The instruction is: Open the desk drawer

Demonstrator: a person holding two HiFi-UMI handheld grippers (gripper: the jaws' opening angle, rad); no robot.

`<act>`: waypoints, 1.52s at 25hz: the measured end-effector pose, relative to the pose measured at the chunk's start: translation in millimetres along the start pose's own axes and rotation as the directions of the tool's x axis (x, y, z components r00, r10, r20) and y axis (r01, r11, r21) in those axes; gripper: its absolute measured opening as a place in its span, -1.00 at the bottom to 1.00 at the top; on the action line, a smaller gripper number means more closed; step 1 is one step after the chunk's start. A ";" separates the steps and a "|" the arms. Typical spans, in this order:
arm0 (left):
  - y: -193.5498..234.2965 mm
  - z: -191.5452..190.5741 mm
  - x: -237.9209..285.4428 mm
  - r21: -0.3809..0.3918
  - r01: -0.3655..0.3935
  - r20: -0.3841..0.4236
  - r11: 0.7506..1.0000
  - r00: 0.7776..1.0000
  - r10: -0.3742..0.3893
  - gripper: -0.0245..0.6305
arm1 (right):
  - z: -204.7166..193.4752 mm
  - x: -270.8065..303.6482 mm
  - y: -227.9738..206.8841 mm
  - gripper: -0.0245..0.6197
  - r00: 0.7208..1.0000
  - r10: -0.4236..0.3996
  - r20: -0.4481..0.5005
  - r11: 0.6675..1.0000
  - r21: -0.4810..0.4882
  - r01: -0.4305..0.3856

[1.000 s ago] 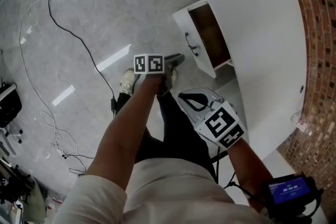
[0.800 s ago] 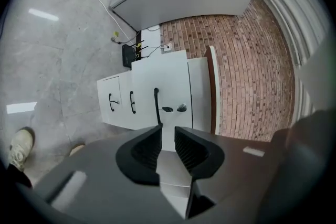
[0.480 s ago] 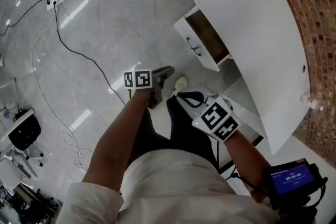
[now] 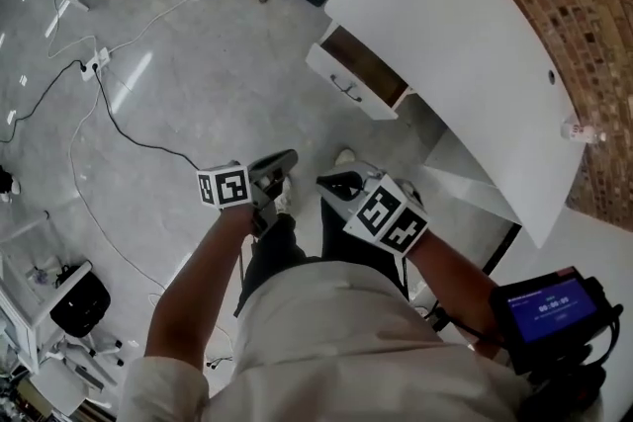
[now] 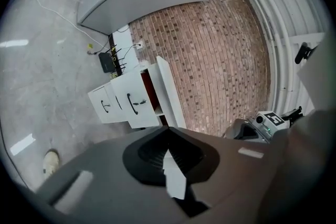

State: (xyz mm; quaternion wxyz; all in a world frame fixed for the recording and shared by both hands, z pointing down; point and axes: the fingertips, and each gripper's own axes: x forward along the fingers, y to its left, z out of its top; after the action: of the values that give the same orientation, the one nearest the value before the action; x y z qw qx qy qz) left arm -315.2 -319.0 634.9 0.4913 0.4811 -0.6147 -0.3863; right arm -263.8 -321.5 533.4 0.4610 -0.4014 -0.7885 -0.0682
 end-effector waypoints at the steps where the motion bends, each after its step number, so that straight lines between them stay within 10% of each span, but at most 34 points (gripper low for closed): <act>1: -10.0 1.3 -5.6 0.009 0.001 -0.007 1.000 1.000 -0.001 -0.92 | 4.1 -3.1 1.4 -0.91 1.000 -0.006 0.005 1.000 0.005 0.006; 17: -120.9 -5.4 -86.5 0.322 0.002 -0.101 0.947 0.994 0.032 -0.92 | 33.7 -29.9 60.4 -0.91 0.995 -0.091 0.043 0.996 0.003 0.091; 38: -140.6 -23.9 -74.1 0.413 0.061 -0.214 0.909 0.976 0.031 -0.92 | 32.9 -31.8 62.0 -0.91 0.992 -0.100 0.073 0.995 -0.010 0.101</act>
State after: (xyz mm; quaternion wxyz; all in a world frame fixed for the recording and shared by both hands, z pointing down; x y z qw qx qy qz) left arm -258.2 -280.6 489.7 0.4381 0.6184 -0.6224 -0.1956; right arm -234.8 -282.4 473.6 0.4253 -0.3666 -0.8234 -0.0821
